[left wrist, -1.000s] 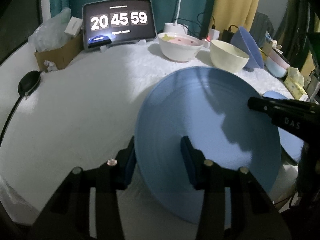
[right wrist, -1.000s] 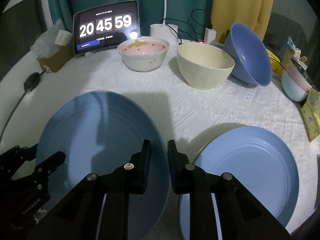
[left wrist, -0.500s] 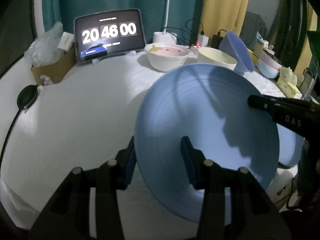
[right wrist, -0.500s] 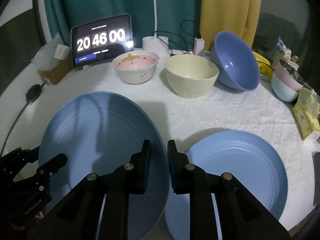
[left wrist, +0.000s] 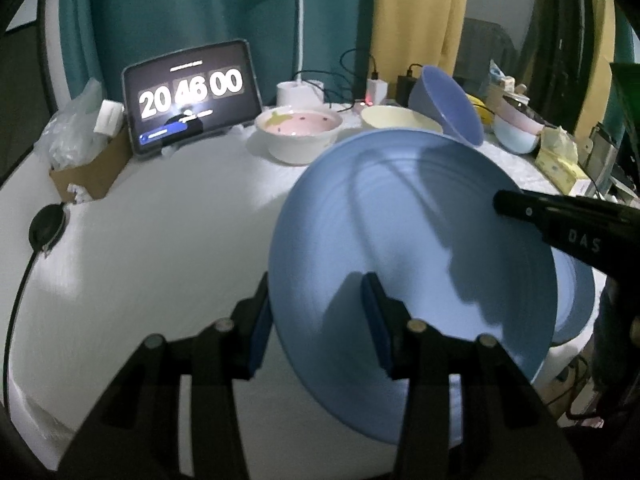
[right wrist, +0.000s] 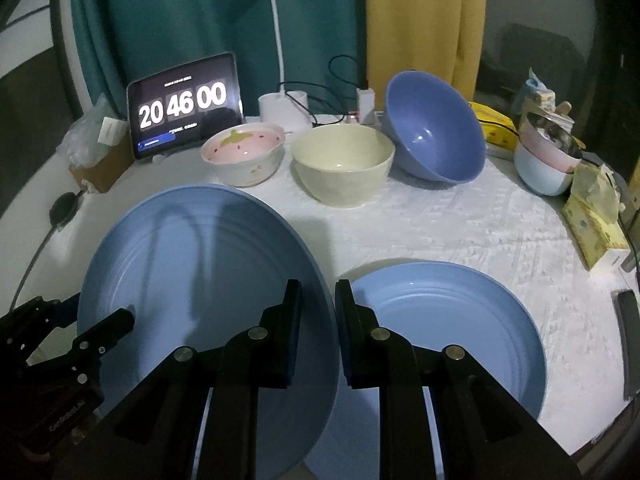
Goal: Organize plates and bowls
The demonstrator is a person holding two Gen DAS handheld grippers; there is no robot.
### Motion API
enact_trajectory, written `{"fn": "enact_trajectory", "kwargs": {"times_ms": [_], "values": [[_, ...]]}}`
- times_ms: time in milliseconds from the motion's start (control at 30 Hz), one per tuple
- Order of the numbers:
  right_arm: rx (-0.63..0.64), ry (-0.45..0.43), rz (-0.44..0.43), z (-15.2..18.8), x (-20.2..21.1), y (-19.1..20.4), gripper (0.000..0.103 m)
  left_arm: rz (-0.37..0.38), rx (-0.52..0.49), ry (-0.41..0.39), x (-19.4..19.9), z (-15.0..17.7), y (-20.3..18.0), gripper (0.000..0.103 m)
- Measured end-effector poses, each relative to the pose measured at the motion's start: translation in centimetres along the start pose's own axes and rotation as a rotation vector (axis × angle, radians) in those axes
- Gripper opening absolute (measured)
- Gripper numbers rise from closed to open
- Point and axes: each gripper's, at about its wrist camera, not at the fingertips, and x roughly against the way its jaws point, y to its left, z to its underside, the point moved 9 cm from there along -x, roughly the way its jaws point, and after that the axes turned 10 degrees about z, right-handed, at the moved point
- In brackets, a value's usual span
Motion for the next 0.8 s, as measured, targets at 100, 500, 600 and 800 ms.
{"fn": "enact_trajectory", "kwargs": {"times_ms": [100,500,600,800], "values": [[-0.014,-0.003,0.000,0.1,0.1,-0.8,0.019,-0.001,-0.016,-0.004,-0.1,-0.4,-0.7,0.044],[-0.063,-0.007,0.005,0.5,0.1,-4.3,0.019,0.014,-0.062,0.016,-1.2,-1.3,-3.8,0.044],[-0.081,-0.005,0.009,0.7,0.1,-5.4,0.019,0.020,-0.076,0.025,-1.7,-1.4,-4.7,0.044],[-0.110,0.001,0.018,1.2,-0.2,-7.5,0.019,0.032,-0.100,0.041,-2.7,-1.6,-6.6,0.044]]}}
